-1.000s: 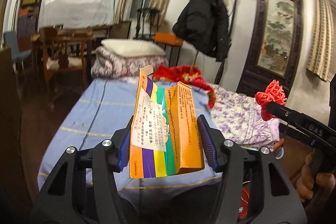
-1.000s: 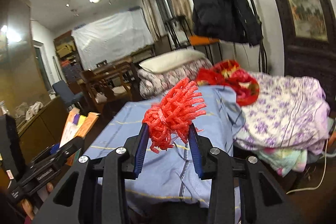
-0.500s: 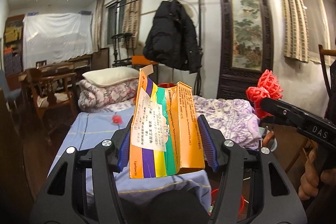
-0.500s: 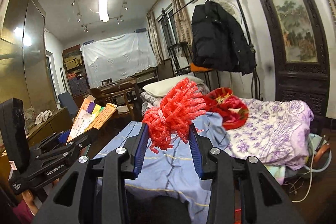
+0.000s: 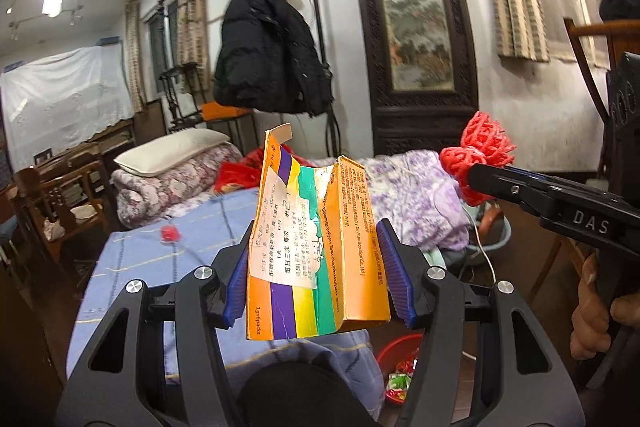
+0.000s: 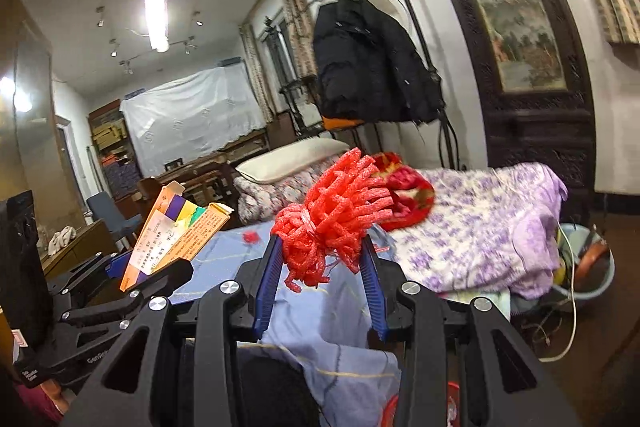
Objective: Collect trash
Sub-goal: 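Carry the orange box and red pom-pom over to the red basket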
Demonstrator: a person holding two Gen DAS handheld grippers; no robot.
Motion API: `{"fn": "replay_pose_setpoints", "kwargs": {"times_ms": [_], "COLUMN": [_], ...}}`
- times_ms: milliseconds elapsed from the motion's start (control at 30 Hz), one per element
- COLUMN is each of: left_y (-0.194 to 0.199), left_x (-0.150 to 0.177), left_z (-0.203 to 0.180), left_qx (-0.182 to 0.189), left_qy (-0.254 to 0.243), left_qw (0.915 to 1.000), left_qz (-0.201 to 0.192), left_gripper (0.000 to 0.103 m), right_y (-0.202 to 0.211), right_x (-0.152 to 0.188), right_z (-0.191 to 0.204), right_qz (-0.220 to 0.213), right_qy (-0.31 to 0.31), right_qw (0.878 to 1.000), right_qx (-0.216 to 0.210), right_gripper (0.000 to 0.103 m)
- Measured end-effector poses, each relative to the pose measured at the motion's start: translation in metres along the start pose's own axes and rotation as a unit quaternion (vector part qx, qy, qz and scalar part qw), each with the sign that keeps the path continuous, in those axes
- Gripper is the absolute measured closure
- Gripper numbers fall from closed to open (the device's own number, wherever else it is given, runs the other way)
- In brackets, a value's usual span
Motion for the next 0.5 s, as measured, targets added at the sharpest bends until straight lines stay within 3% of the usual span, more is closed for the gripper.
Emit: {"fn": "replay_pose_setpoints", "kwargs": {"times_ms": [300,500], "left_y": [-0.058,-0.091], "left_x": [0.026,0.047], "left_z": [-0.029,-0.041], "left_qx": [0.033,0.042], "left_qy": [-0.010,-0.013], "left_qw": [0.9980,0.9948], "left_qz": [0.054,0.092], "left_gripper": [0.046,0.046], "right_y": [-0.039,-0.071], "right_x": [0.044,0.094], "right_z": [-0.064,-0.107], "right_qz": [0.059,0.119], "right_qy": [-0.050,-0.091], "right_qw": [0.996,0.987], "right_qx": [0.035,0.054], "right_gripper": [0.064,0.064]}}
Point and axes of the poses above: each gripper's, at about its wrist camera, not at the fingertips, and y roughly against the way its jaws point, z to its left, x to its underside, the point moved 7 cm from there along -y, roughly the way its jaws point, and after that the axes turned 3 degrees about -y, right-handed, at the moved point
